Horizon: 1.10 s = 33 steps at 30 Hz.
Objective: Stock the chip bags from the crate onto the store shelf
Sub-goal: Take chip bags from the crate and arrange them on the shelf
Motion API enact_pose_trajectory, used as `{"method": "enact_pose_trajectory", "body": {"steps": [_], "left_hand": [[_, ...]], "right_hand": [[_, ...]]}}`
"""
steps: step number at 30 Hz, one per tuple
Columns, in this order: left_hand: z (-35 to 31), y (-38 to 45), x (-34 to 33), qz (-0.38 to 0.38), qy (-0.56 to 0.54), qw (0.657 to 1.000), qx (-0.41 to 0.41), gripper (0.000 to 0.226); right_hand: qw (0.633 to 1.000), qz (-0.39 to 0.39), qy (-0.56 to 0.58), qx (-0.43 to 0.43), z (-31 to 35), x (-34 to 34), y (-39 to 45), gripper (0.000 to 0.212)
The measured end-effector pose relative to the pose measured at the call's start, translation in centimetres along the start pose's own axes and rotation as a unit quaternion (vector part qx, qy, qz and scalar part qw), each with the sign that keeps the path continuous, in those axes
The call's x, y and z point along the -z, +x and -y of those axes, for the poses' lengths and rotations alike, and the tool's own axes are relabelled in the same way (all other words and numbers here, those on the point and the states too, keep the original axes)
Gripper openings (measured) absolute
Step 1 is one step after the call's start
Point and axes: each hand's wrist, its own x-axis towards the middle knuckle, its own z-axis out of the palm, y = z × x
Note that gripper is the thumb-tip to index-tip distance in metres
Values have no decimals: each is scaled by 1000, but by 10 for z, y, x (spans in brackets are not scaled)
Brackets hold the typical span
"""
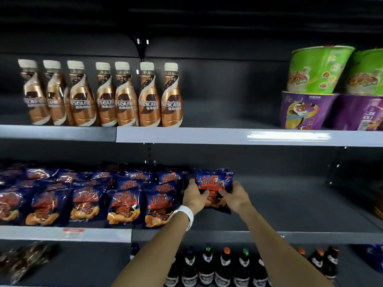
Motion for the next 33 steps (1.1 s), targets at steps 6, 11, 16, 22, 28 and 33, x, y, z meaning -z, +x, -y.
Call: {"method": "enact_pose_trajectory", "body": {"steps": [6, 11, 16, 22, 28, 33], "left_hand": [[19, 39, -18, -1, 15, 1000, 11, 27], [29, 61, -24, -6, 41, 999, 18, 31], [31, 75, -29, -24, 42, 998, 30, 31], [36, 91, -41, -35, 17, 998, 46, 29], [44, 101, -52, -37, 16, 998, 57, 27], [48, 105, -58, -44, 9, 998, 52, 23]], "right_hand": [[1000, -1, -12, -16, 2, -20, 33, 25], [999, 9, -27, -20, 0, -36, 54, 21], [999, 27, -20, -29, -3, -48, 75, 25], [999, 38, -18, -30, -9, -55, 97, 19], [997, 60, -23, -30, -17, -64, 114, 20], [998, 59, -20, -21, -24, -67, 120, 20]]}}
